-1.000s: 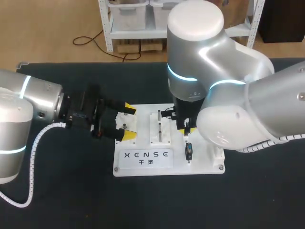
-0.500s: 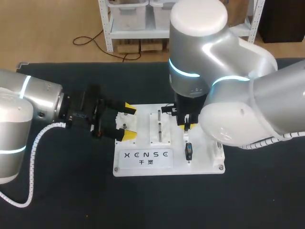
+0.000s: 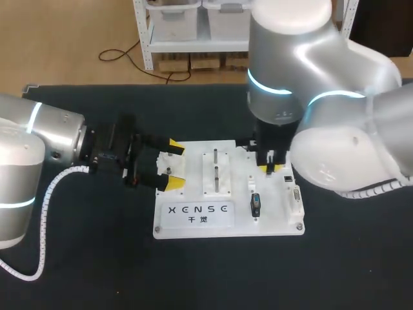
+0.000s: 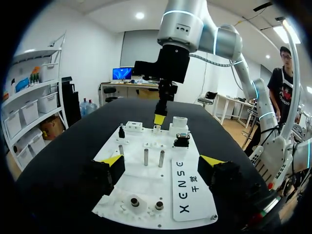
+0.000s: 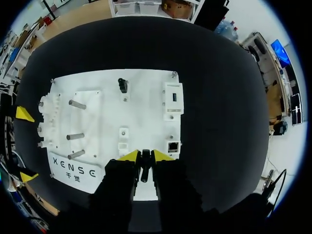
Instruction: Insert the Ethernet cable into its matching sockets.
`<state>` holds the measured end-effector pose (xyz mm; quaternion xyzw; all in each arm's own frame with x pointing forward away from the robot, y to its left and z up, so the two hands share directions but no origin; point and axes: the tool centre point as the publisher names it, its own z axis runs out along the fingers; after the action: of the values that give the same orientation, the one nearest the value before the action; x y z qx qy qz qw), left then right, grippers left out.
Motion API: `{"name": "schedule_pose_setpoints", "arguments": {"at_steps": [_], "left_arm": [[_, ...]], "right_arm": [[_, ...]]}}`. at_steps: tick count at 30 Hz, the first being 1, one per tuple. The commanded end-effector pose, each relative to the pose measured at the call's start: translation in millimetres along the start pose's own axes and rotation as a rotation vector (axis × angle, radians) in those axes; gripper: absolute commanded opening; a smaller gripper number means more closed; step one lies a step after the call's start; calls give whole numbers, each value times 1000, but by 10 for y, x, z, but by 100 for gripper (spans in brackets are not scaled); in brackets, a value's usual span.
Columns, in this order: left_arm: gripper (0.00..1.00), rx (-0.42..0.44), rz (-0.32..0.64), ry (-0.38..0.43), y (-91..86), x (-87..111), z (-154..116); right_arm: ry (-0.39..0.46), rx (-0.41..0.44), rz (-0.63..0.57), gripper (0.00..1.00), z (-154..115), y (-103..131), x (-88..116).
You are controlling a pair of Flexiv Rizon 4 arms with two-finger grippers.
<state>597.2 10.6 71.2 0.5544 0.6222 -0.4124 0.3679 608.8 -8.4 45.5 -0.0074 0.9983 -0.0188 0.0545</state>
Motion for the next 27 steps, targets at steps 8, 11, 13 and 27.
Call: {"name": "schedule_pose_setpoints", "arguments": {"at_steps": [8,11,13,27], "left_arm": [[100,-1,3,-5,2,15,1],[100,-1,3,-5,2,15,1],[100,-1,3,-5,2,15,1],[100,-1,3,-5,2,15,1]], "right_arm": [[-14,12,35,0,12,-276,35],[-12,15,39,0,8,-317,37],[-10,18,41,0,36,-347,31],[-4,26,27,0,111,-395,-3]]}}
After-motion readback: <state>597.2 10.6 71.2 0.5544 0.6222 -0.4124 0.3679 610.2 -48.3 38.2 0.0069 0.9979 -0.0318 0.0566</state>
